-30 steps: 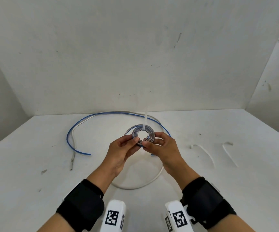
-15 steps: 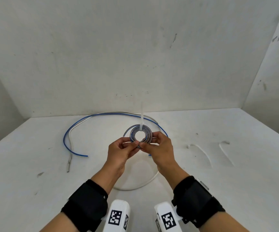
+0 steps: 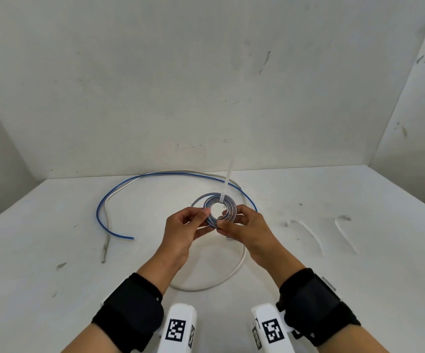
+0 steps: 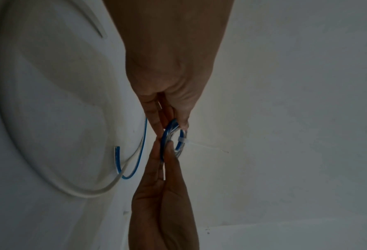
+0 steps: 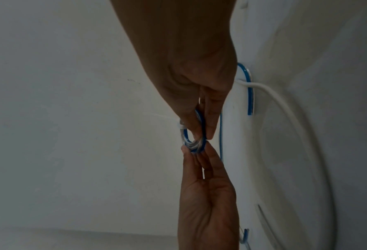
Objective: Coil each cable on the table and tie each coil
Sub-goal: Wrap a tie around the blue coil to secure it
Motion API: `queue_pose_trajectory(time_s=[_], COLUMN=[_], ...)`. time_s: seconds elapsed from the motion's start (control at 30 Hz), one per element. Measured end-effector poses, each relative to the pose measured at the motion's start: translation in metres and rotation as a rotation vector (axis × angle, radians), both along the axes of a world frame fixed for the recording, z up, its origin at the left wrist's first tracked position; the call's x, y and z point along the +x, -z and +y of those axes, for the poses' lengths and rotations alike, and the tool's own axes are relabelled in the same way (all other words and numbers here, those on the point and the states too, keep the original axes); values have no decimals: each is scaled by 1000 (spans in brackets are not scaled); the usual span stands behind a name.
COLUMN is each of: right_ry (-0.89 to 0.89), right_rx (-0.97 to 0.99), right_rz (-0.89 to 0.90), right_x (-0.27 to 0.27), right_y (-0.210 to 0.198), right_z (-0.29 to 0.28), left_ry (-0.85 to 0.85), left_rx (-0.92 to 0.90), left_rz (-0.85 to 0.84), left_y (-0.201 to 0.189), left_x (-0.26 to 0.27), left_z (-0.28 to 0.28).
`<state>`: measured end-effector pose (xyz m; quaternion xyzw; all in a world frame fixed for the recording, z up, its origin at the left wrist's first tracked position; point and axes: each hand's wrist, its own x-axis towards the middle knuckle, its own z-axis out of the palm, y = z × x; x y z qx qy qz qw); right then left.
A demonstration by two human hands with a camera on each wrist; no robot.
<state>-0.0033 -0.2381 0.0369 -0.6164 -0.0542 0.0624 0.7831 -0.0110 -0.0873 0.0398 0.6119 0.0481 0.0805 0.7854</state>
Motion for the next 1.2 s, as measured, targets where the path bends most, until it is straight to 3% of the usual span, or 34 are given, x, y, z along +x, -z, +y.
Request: queue_pose_trajectory(time_s=[0.23,0.37,0.5,0.57,0.63,0.73,0.9,1.0,1.07,1.13,1.2], right_ry=[-19,7,-101,-175,-201,-129,11,122,263,377,487], right_rx=[-20,-42,-39,-114,-192,-260,-159,-15,2,-62,-121], right_rz=[-9,-35,-8,-3,-15,-50,-11,43,46,61,104], right_x=[2,1,3,5,7,10,12,22,40,60,77], right_y=[-4,-3,-10,-14,-16,-15,-3,2,5,12,23], right_z=[0,3,-6,-15,-19,-16,-9,-13,-26,-43,-59], left_ry=[-137,-144,-12,-54,-61,67,-123,119,278,264,271], left_rx=[431,422,140,29,152,340,416,394,672,1064,1292], left_rz=[-244,-313,-137,-65,-90,-84,-30,139,192,104,15], left_y=[3,6,4,2,0,-2,10,15,17,18,16], left_x=[2,1,2,7,12,12,21,25,23,15,5], left_z=[1,1,5,11,13,0,-24,-36,-39,-38,-35])
